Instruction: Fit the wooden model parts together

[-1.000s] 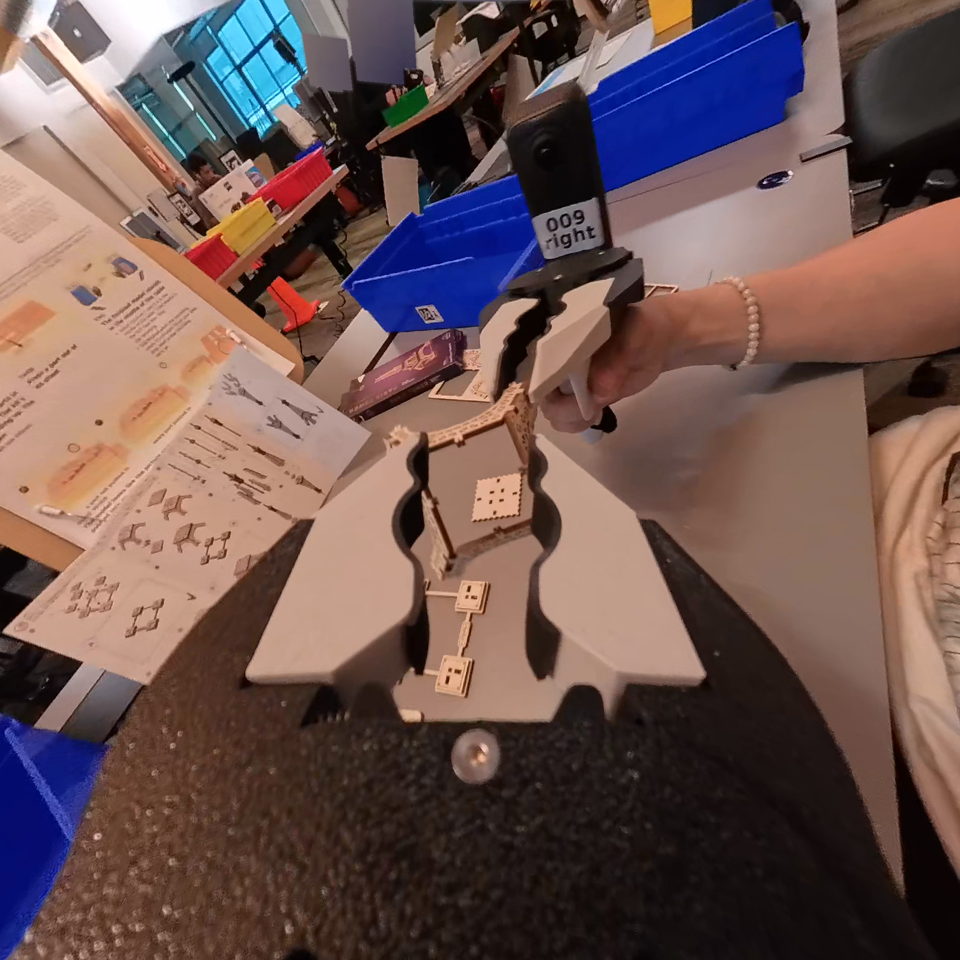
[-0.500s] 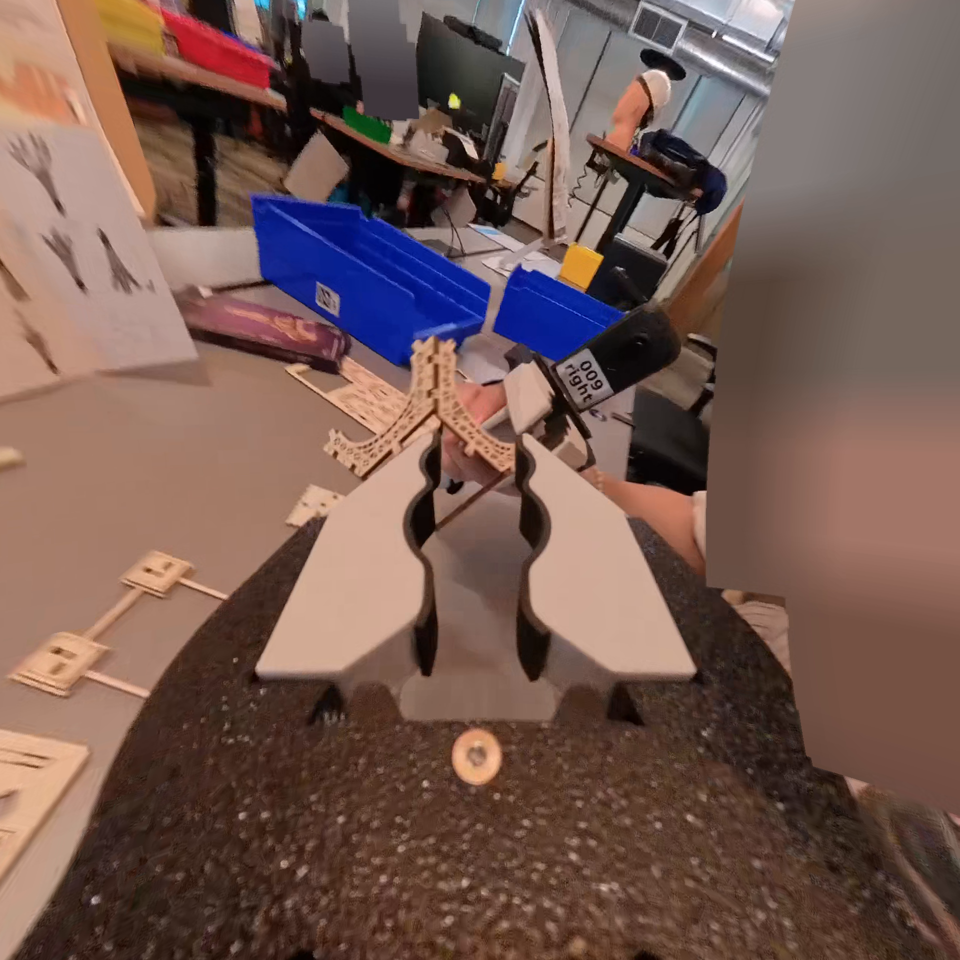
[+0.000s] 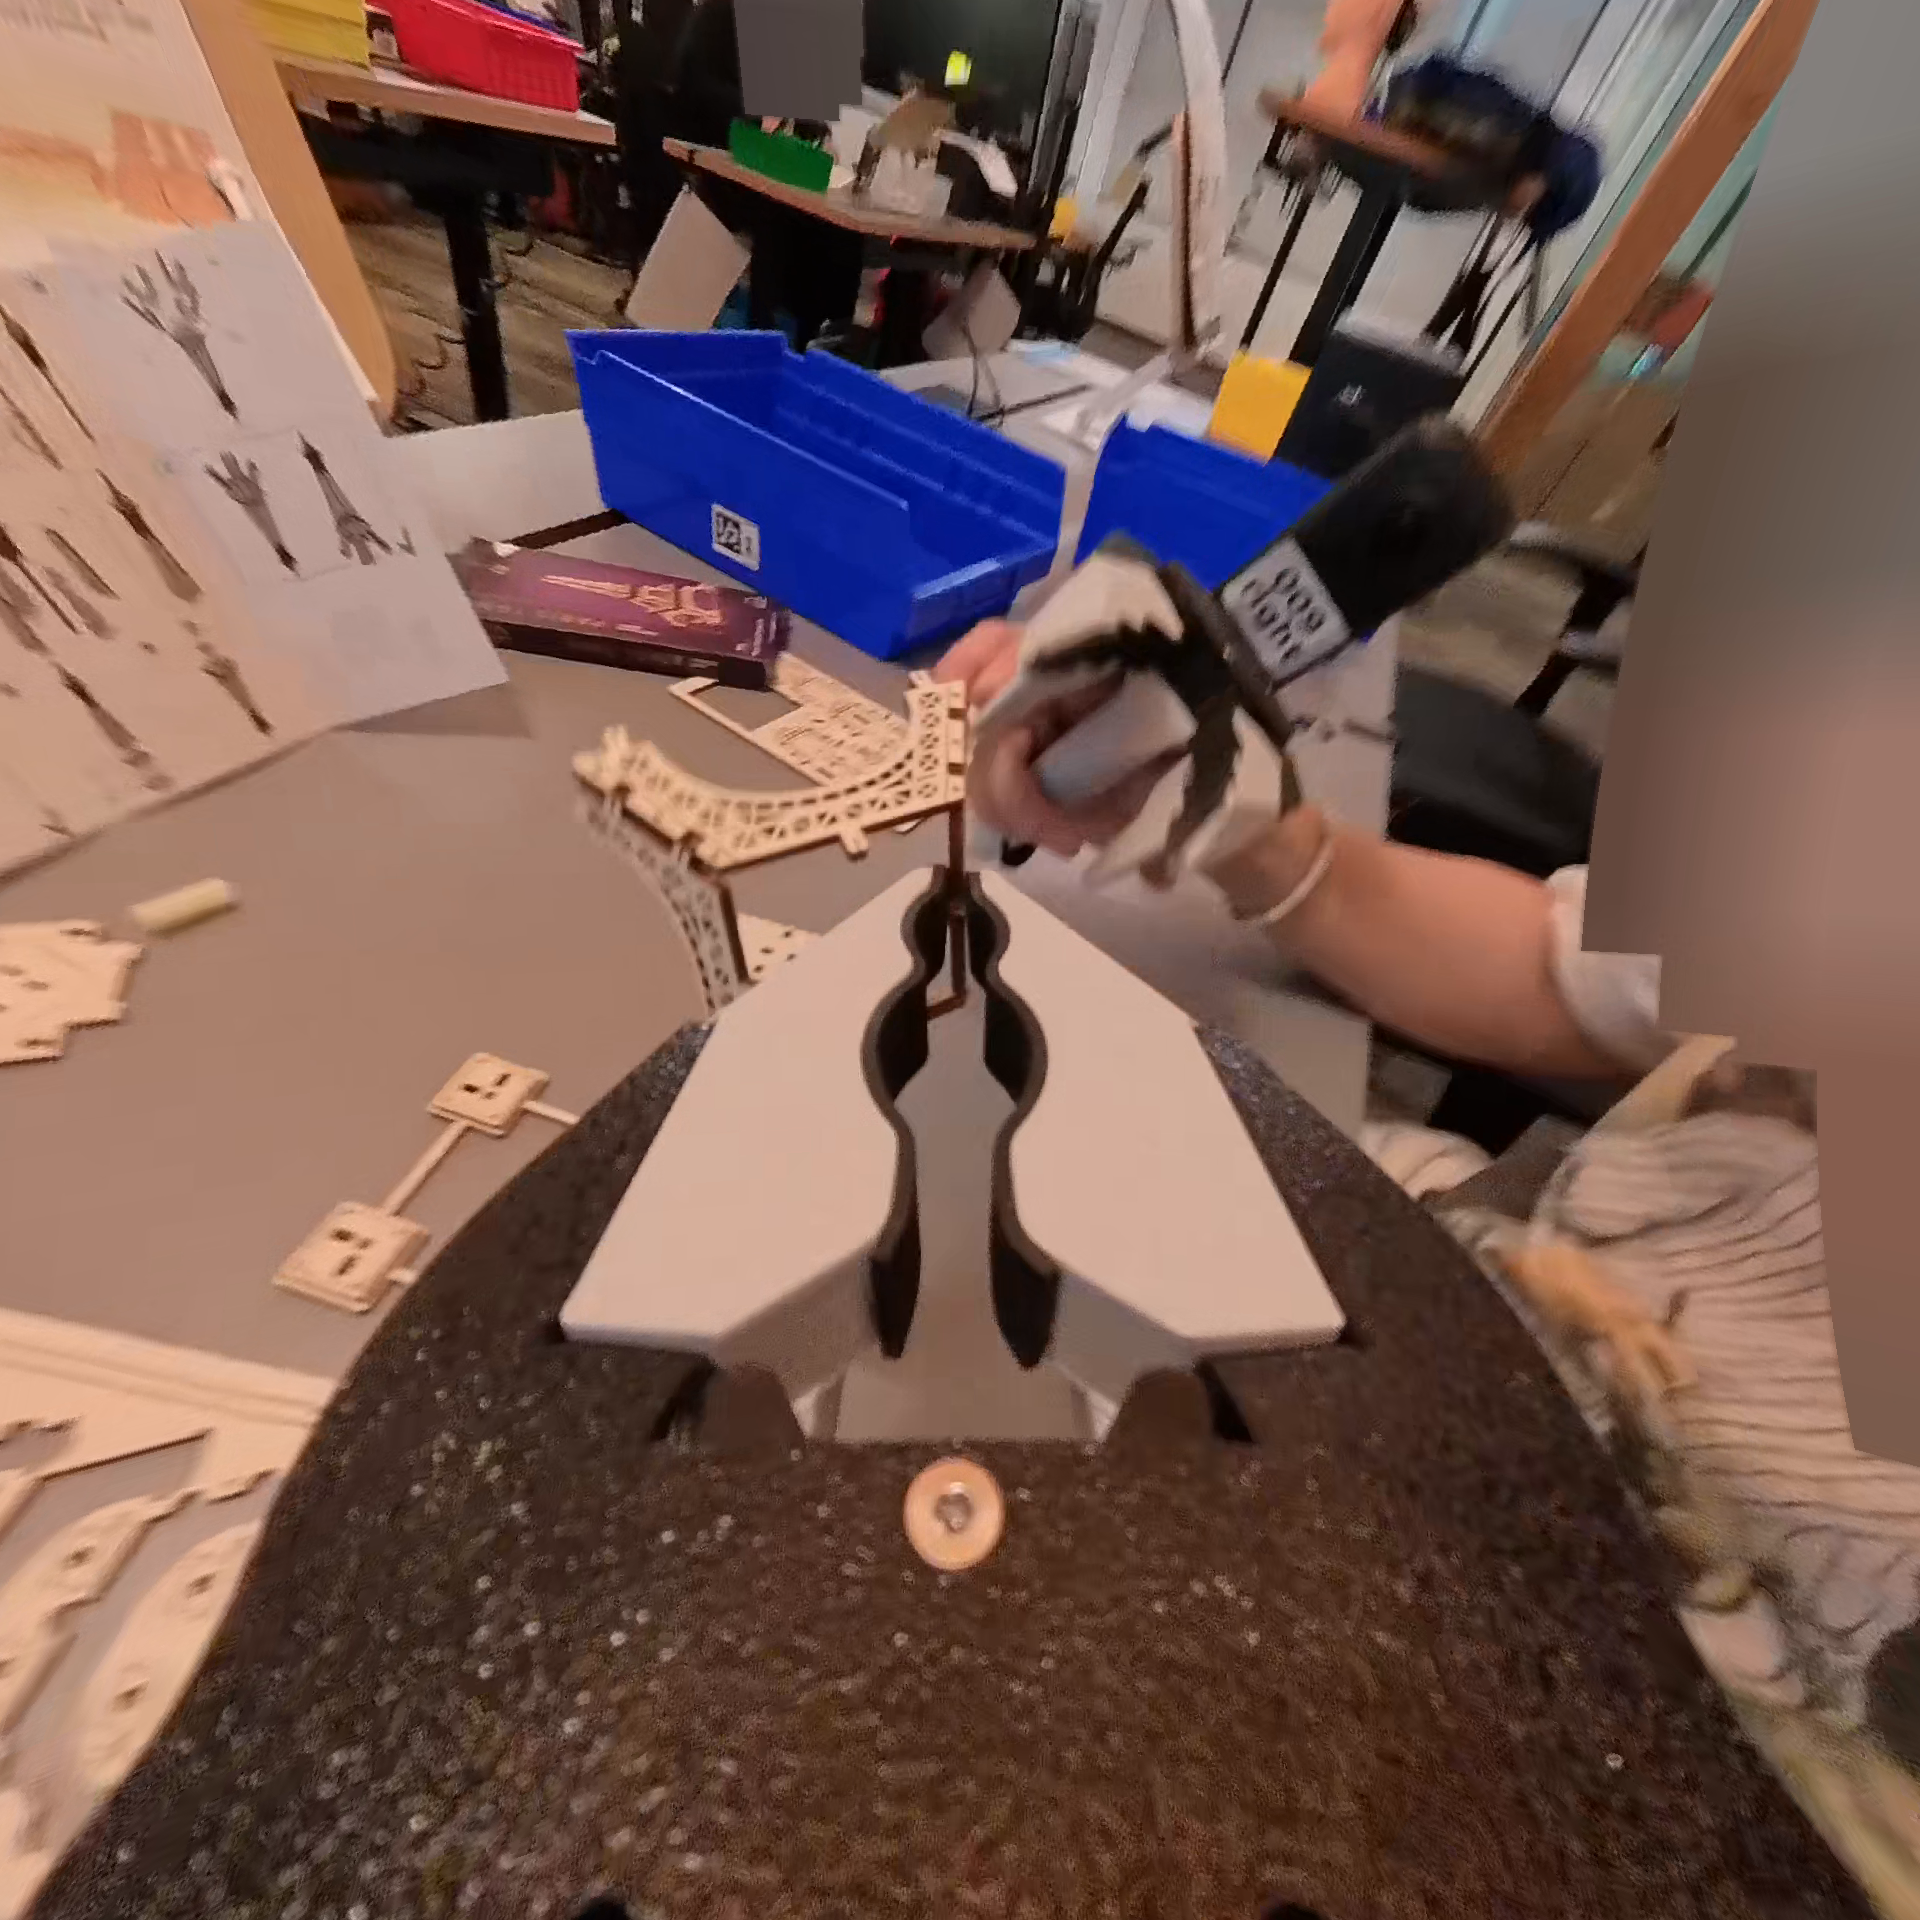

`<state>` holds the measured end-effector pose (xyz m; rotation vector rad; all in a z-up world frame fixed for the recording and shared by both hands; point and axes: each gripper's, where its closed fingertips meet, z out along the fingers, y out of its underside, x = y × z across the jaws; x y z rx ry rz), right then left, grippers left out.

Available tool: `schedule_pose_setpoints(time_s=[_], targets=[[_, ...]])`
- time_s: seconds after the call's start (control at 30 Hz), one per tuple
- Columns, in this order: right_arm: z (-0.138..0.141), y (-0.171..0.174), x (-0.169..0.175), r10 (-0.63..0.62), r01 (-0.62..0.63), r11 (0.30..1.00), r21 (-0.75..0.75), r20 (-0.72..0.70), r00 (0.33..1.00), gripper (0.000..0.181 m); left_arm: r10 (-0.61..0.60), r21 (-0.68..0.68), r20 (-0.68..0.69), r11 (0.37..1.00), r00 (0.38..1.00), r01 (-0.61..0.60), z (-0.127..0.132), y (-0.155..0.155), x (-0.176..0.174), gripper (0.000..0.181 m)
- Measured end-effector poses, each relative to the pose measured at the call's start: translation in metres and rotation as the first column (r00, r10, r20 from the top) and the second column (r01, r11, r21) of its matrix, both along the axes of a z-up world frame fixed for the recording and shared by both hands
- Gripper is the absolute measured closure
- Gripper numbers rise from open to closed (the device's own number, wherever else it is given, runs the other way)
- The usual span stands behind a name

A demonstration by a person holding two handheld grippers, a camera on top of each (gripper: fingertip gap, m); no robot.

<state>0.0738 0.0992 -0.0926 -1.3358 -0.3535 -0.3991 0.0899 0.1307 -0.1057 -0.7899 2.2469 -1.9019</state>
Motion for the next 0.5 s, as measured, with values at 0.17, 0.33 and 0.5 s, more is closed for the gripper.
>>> schedule_pose_setpoints(time_s=[0.17, 0.33, 0.5], targets=[[0.002, 0.0, 0.008, -0.139, 0.144, 0.989, -0.02, 0.145, 0.98, 0.138, -0.106, 0.193, 0.075, 0.977, 0.992, 0.09, -0.015, -0.006, -0.018, 0.181], [-0.02, 0.019, -0.002, -0.162, 0.229, 0.959, -0.167, 0.341, 0.926, 0.143, -0.156, 0.276, 0.069, 0.952, 0.985, 0.131, -0.028, -0.01, -0.025, 0.181], [-0.031, 0.025, -0.002, -0.177, 0.302, 0.925, -0.229, 0.444, 0.878, 0.159, -0.192, 0.333, 0.046, 0.928, 0.98, 0.167, -0.039, -0.011, -0.03, 0.181]])
